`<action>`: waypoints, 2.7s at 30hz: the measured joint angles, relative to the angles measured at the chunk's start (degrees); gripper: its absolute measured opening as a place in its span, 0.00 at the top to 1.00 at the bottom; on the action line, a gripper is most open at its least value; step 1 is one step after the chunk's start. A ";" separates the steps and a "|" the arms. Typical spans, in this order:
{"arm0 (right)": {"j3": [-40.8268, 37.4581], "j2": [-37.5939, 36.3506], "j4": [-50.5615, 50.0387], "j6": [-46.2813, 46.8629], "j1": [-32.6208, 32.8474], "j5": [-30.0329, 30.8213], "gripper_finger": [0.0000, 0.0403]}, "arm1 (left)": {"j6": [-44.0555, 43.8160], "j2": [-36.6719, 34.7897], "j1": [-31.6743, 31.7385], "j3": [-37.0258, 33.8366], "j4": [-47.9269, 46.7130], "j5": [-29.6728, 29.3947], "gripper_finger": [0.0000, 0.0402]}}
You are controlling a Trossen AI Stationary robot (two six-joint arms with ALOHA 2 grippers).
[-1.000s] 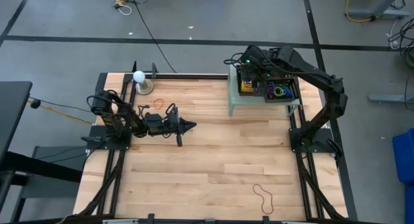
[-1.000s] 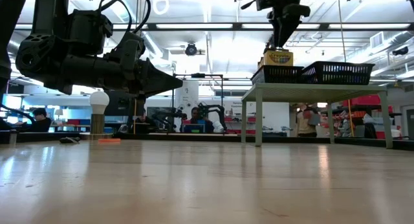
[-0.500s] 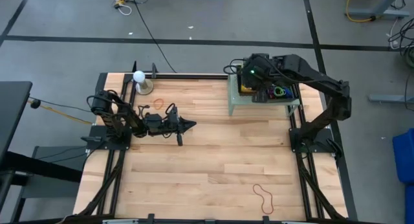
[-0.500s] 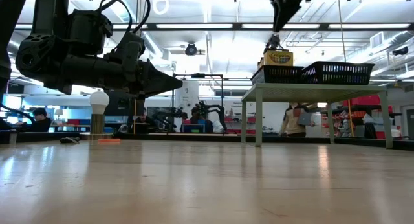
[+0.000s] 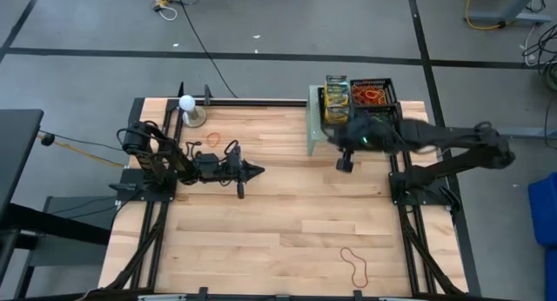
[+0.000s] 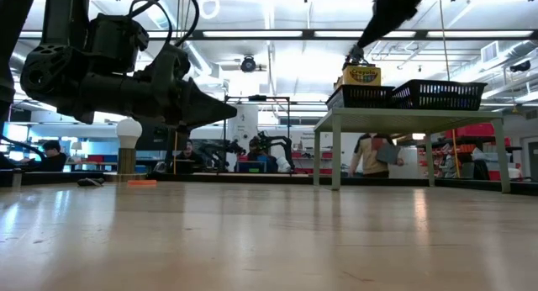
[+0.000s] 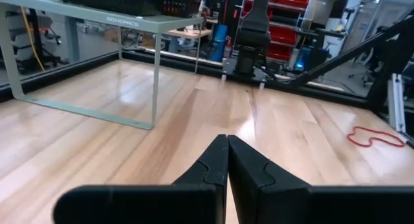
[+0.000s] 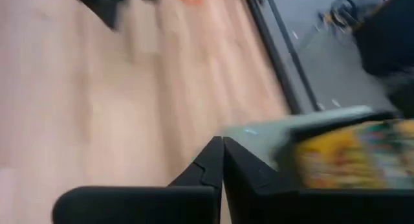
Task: Pick & Place Office Desk Supplies
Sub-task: Put the orange rubber band into the top right black bin on the shelf
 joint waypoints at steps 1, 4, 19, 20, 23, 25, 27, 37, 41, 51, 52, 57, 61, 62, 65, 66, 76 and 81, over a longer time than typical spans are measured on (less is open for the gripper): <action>-2.82 -1.41 2.96 1.66 1.32 -0.04 0.98 | -0.40 -0.01 0.00 0.01 0.01 0.24 0.97; -11.04 -4.59 12.05 6.05 5.38 0.02 0.99 | -0.90 0.01 0.00 0.01 0.01 0.39 0.97; -36.07 -5.92 56.50 5.44 12.90 0.57 0.97 | -4.75 0.01 -3.07 7.25 -1.51 0.18 0.97; -36.62 -5.93 56.90 5.36 12.90 0.59 0.97 | -4.69 0.01 -3.37 7.72 -1.47 -0.23 0.98; -37.78 -5.91 57.91 5.41 12.97 0.57 0.97 | -5.08 -0.69 -3.90 8.05 -2.45 -2.96 0.99; -38.53 -5.91 58.01 5.60 13.13 0.47 0.97 | -5.96 -2.46 -3.93 8.05 -6.05 -6.91 0.99; -38.65 -5.91 57.24 5.29 13.14 0.43 0.97 | -6.46 -5.63 -3.91 8.05 -12.77 -11.40 0.99; -38.63 -5.91 55.14 4.79 13.14 0.32 0.97 | -16.15 -28.22 -6.40 10.87 -58.76 -26.61 0.98; -38.63 -5.88 53.04 5.16 13.13 0.23 0.97 | -25.01 -33.57 -6.04 15.89 -83.74 -29.48 0.98; -38.63 -5.88 53.12 5.14 13.08 0.46 0.97 | -41.76 -33.83 5.21 20.16 -114.98 -19.43 0.86; -38.63 -5.88 53.13 5.14 13.08 0.47 0.97 | -40.51 -33.69 6.78 20.16 -114.95 -18.30 0.84; -38.63 -5.88 53.23 4.72 13.08 0.53 0.97 | -32.50 -33.09 15.05 20.25 -114.14 -12.07 0.75; -38.63 -5.88 53.25 4.72 13.08 0.53 0.97 | -27.33 -30.95 22.14 20.25 -113.89 -9.39 0.70; -38.61 -5.88 53.25 4.72 13.08 0.53 0.97 | -26.34 -30.12 23.47 20.25 -113.54 -9.16 0.69; -38.61 -5.88 53.25 4.76 13.08 0.53 0.97 | -22.79 -27.88 26.35 20.24 -111.51 -8.12 0.68; -38.61 -5.88 53.25 4.79 13.08 0.53 0.97 | -22.03 -27.16 26.96 20.23 -111.03 -7.15 0.68; -38.58 -5.88 53.27 4.86 13.08 0.53 0.97 | -15.71 -21.00 30.52 20.22 -109.09 -3.81 0.68; -38.58 -5.88 53.27 4.94 13.08 0.51 0.97 | -11.73 -17.84 32.68 20.38 -107.83 -2.30 0.68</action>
